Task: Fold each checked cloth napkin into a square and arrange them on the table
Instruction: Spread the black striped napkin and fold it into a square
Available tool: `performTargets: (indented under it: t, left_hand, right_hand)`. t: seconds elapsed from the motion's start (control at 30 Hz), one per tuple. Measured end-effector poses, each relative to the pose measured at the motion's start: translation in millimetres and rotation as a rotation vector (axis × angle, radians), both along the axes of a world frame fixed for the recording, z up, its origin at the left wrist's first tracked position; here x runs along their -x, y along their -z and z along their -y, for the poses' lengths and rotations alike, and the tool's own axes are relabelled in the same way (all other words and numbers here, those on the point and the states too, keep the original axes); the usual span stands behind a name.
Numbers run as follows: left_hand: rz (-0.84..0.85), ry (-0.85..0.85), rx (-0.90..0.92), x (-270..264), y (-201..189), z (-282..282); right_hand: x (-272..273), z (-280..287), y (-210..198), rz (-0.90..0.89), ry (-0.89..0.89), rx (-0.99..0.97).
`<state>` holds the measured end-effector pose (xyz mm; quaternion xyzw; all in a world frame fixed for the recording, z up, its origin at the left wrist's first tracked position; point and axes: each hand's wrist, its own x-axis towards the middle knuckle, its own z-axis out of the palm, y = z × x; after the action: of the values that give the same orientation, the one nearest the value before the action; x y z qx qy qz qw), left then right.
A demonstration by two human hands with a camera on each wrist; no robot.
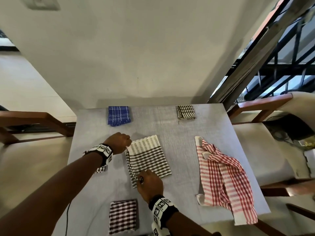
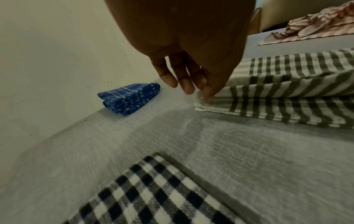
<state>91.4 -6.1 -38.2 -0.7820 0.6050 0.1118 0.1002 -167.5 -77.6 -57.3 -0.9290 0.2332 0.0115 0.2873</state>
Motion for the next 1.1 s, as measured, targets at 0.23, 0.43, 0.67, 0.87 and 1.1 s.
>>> performTargets:
  t: [0.23,0.43,0.67,0.87,1.1]
  left_hand:
    - [-0.029,-0.199,0.039,20.6,17.3,-14.0]
    - [-0.075,-0.396,0.264,68.4,30.4,-7.3]
    - [-0.133,-0.453,0.226,113.1,66.2,22.9]
    - [-0.139,-0.496,0.169,112.6,93.3,9.1]
    - [-0.120,-0.540,0.197,113.8,83.7,15.6]
  right_hand:
    - [4.5,-9.1,16.5,-0.032,-0.094,-0.011]
    - [-16.3,23.2,22.4,0.128,-0.052,0.127]
    - [-72.6,76.3,43.6,-0.048,-0.323,0.149]
    - [-57.6,160.9,70.6,-0.169,-0.565,0.308]
    - [-59.1,139.3,57.3,-0.062,-0.325,0.197]
